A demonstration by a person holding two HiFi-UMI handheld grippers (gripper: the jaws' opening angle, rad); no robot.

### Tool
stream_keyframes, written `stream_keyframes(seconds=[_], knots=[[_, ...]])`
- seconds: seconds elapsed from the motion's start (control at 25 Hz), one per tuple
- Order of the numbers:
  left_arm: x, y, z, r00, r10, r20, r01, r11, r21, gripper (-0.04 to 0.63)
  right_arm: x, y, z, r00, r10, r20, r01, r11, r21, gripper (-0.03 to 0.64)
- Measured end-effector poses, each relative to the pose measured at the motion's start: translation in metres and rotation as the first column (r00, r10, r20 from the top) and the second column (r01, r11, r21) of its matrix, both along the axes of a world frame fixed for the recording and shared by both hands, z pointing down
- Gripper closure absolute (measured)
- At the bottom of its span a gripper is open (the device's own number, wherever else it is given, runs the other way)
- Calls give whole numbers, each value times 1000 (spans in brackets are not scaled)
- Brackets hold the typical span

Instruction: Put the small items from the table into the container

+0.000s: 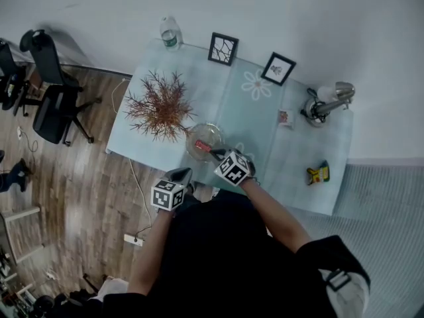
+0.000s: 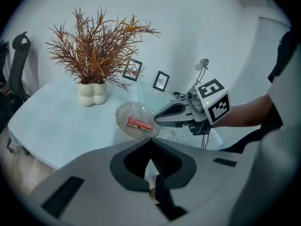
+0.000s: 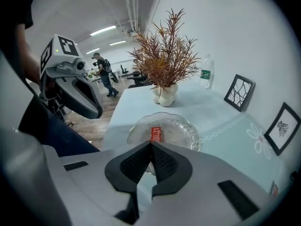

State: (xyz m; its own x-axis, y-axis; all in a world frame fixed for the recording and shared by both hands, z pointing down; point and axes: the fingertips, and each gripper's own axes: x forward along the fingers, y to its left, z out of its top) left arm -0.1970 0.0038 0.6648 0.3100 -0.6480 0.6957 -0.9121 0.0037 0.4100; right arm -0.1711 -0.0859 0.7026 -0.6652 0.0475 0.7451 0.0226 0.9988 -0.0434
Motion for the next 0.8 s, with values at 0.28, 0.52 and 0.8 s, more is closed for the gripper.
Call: stream_keyframes(seconds=[0.28,0.52,0.8], knots=[[36,-2,-2,998,68,3,-68,998,9,592,30,22,-2,1000,13,26,-11,998,-57,589],[65,1,-1,995,97,8,-97,995,14,592,67,32,4,995,94,27,-91,991,-95,589],[96,2,-2,994,107,27,-108,994,34,592,100,44,12,995,102,7,-101,990,-99,588]])
